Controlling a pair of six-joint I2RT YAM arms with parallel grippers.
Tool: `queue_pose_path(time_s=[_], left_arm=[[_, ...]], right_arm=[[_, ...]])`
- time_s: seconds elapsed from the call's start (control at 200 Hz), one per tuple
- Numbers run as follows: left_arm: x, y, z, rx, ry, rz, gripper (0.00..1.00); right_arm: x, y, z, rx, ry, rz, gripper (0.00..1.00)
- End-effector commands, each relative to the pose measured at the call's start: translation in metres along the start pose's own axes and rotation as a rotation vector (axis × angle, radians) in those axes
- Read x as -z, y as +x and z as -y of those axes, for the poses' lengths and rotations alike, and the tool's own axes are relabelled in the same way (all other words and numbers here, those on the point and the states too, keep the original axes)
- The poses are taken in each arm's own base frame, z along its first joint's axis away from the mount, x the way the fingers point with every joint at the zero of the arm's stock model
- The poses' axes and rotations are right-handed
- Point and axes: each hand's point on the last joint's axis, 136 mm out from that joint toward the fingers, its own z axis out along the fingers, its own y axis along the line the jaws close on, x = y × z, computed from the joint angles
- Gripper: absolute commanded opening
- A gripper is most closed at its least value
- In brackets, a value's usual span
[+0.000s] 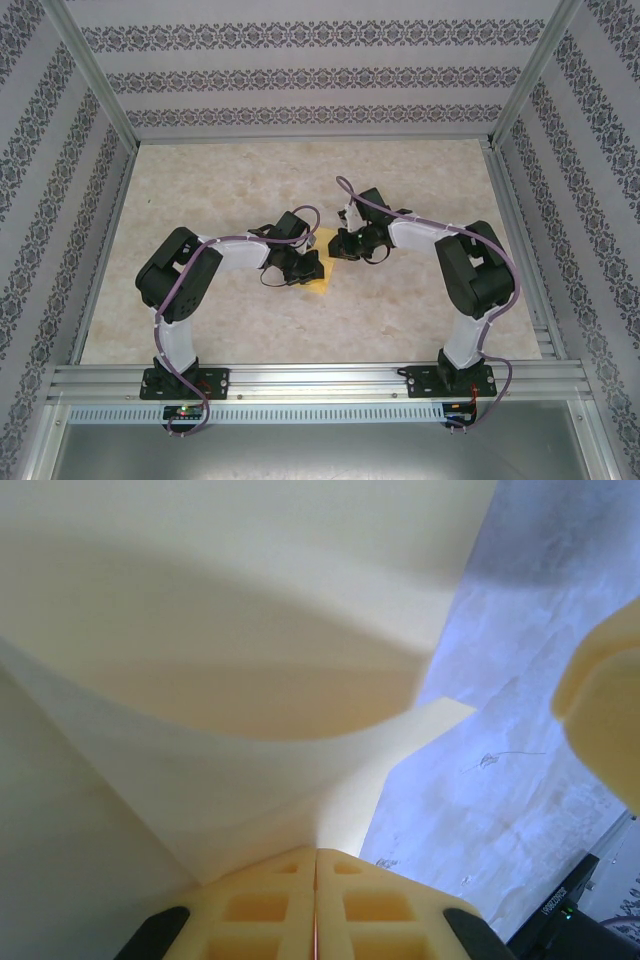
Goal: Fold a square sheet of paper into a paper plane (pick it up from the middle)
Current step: Fold the triangle a second time at the center of the table.
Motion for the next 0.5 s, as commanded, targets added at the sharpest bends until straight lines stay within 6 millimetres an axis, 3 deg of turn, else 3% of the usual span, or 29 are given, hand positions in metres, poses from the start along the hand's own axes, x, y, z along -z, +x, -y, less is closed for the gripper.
queue_pose_path(time_s=[0.0, 0.495], left_arm=[[-0.006, 0.005, -0.014, 0.007, -0.075, -0.012, 0.08], [-0.003, 0.003, -0.009, 0.007, -0.069, -0.006, 0.08]], right_arm=[[-0.012, 0.012, -0.002, 0.024, -0.008, -0.041, 0.11], [-0.027, 0.016, 0.018, 0.001, 0.055, -0.087, 0.09]])
